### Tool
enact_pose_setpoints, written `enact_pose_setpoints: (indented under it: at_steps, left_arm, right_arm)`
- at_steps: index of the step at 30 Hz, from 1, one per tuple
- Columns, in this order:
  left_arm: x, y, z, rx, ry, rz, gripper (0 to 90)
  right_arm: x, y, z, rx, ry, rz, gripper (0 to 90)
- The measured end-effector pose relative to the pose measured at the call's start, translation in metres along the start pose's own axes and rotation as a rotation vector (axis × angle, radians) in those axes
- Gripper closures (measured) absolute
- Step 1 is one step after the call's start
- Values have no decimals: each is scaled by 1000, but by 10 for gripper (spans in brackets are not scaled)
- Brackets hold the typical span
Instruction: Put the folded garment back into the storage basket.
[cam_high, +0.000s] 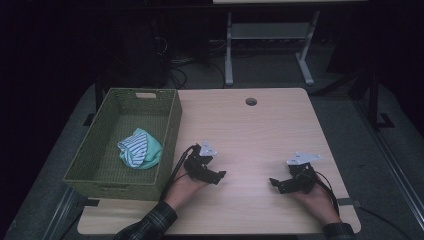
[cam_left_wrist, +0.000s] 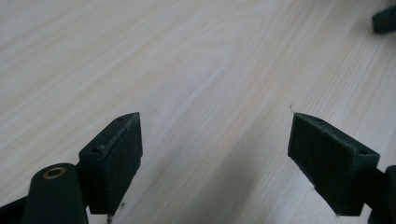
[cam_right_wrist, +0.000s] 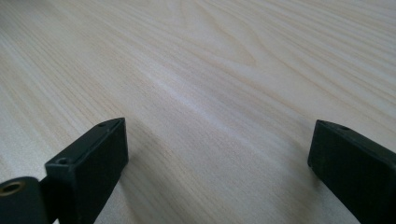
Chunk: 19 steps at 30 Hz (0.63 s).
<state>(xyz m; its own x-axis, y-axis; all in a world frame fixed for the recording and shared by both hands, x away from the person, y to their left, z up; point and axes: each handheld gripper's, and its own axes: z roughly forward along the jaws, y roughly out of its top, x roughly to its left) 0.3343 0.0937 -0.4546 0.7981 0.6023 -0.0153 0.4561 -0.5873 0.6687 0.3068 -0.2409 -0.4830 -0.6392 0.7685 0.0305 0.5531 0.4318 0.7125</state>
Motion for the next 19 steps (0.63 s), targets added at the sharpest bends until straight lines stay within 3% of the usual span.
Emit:
enact_pose_setpoints:
  at_steps: [6,13,19]
  left_arm:
    - [-3,-7,12,31,1,14,173]
    - [-7,-18,15,-66,-1,20,136]
    - [-6,-19,15,-69,-3,24,127]
  right_arm:
    - [0,0,0,0,0,0,47]
    - [0,0,0,0,0,-1,47]
    - [0,0,0,1,-1,2,47]
